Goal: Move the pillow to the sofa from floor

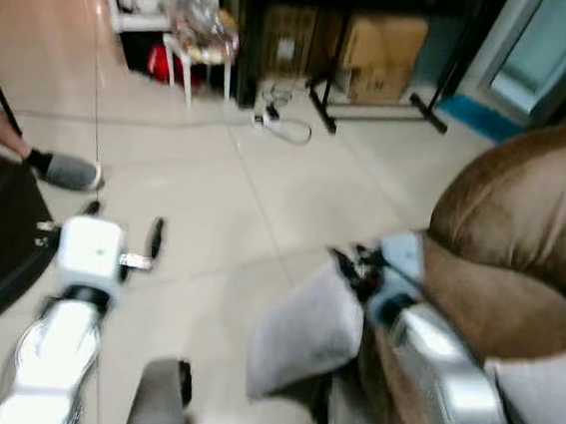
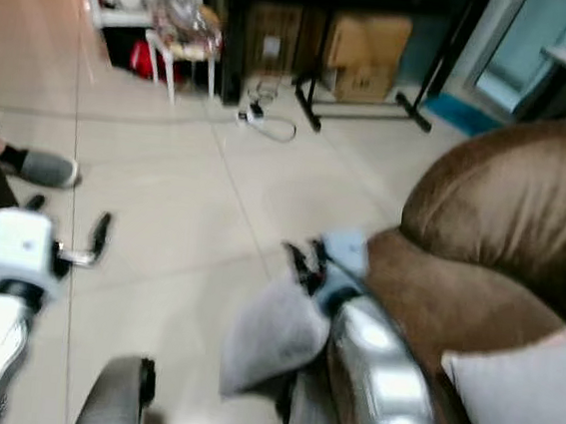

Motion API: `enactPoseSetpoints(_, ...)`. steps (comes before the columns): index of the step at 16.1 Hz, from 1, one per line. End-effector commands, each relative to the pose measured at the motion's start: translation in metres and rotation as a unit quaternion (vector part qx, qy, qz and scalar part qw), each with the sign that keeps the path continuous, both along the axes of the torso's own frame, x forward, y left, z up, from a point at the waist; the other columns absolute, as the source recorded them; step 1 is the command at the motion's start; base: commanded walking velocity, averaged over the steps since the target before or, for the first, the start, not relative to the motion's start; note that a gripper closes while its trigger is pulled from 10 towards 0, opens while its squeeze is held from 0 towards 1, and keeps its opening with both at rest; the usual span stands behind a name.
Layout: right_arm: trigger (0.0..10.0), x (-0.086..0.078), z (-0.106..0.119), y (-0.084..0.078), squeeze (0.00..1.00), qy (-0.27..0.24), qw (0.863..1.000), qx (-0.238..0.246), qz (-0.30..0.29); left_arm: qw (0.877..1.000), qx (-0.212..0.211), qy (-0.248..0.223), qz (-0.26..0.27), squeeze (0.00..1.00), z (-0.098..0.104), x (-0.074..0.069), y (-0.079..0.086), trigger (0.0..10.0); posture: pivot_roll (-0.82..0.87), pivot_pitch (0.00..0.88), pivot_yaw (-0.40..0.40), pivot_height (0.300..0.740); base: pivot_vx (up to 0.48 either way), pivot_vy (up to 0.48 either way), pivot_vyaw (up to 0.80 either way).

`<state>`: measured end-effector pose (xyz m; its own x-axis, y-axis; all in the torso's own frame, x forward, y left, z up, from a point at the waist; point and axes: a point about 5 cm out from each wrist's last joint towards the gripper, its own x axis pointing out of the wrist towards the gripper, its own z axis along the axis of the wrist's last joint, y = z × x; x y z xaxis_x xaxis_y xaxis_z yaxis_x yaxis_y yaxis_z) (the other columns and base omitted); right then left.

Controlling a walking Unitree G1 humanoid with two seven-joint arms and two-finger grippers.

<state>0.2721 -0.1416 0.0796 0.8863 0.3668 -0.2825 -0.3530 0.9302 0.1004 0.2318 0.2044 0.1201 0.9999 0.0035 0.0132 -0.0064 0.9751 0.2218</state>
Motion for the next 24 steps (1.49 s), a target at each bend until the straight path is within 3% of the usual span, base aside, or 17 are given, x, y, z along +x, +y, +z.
enactPoseSetpoints(1, 10.0, 0.004, 0.000, -0.006, 0.00, -0.003, 1.000, 0.005, -0.012, 1.000, 0.009, 0.002, 0.010, 0.00, 0.000, 0.001, 0.008, 10.0, 0.00, 0.000, -0.074, 0.534, 0.000, 0.000, 0.00)
enactPoseSetpoints(7, 10.0, 0.016, -0.009, -0.012, 0.00, 0.013, 1.000, 0.006, -0.023, 0.997, 0.067, 0.011, -0.039, 0.00, 0.003, 0.022, 0.024, 10.0, 0.03, 0.000, -0.118, 0.484, 0.000, 0.000, 0.00)
enactPoseSetpoints(10, 10.0, 0.021, -0.010, -0.004, 0.00, 0.009, 1.000, -0.003, -0.001, 0.994, 0.062, 0.013, -0.092, 0.00, 0.006, 0.023, 0.018, 10.0, 0.03, 0.000, -0.119, 0.459, 0.000, 0.000, 0.00)
enactPoseSetpoints(11, 10.0, 0.023, -0.011, -0.001, 1.00, 0.009, 1.000, 0.007, 0.004, 0.992, 0.054, 0.015, -0.115, 0.00, 0.005, 0.020, 0.011, 10.0, 0.03, 0.000, -0.114, 0.459, 0.000, 0.000, 0.00)
enactPoseSetpoints(13, 10.0, 0.036, -0.016, 0.004, 1.00, 0.005, 1.000, 0.020, -0.016, 0.986, 0.048, 0.029, -0.158, 0.00, -0.001, 0.012, -0.002, 10.0, 0.04, 0.012, -0.112, 0.459, 0.000, 0.000, 0.00)
enactPoseSetpoints(17, 10.0, 0.048, -0.020, 0.011, 1.00, 0.006, 0.999, 0.018, -0.039, 0.978, 0.050, 0.042, -0.199, 0.00, 0.002, 0.004, -0.008, 10.0, 0.02, 0.074, -0.077, 0.459, 0.000, 0.000, 0.00)
enactPoseSetpoints(22, 10.0, 0.062, -0.031, 0.024, 1.00, 0.029, 0.995, -0.004, -0.095, 0.961, 0.053, 0.069, -0.263, 0.00, 0.007, -0.011, -0.015, 10.0, 0.03, 0.220, -0.032, 0.459, 0.000, 0.000, 0.00)
enactPoseSetpoints(23, 10.0, 0.063, -0.032, 0.030, 0.00, 0.035, 0.995, -0.005, -0.096, 0.956, 0.052, 0.077, -0.280, 0.00, 0.008, -0.016, -0.017, 10.0, 0.04, 0.259, -0.032, 0.459, 0.000, 0.000, 0.00)
enactPoseSetpoints(24, 10.0, 0.064, -0.032, 0.033, 0.00, 0.036, 0.995, -0.013, -0.097, 0.954, 0.053, 0.082, -0.284, 0.00, 0.007, -0.017, -0.017, 10.0, 0.04, 0.273, -0.030, 0.459, 0.000, 0.000, 0.00)
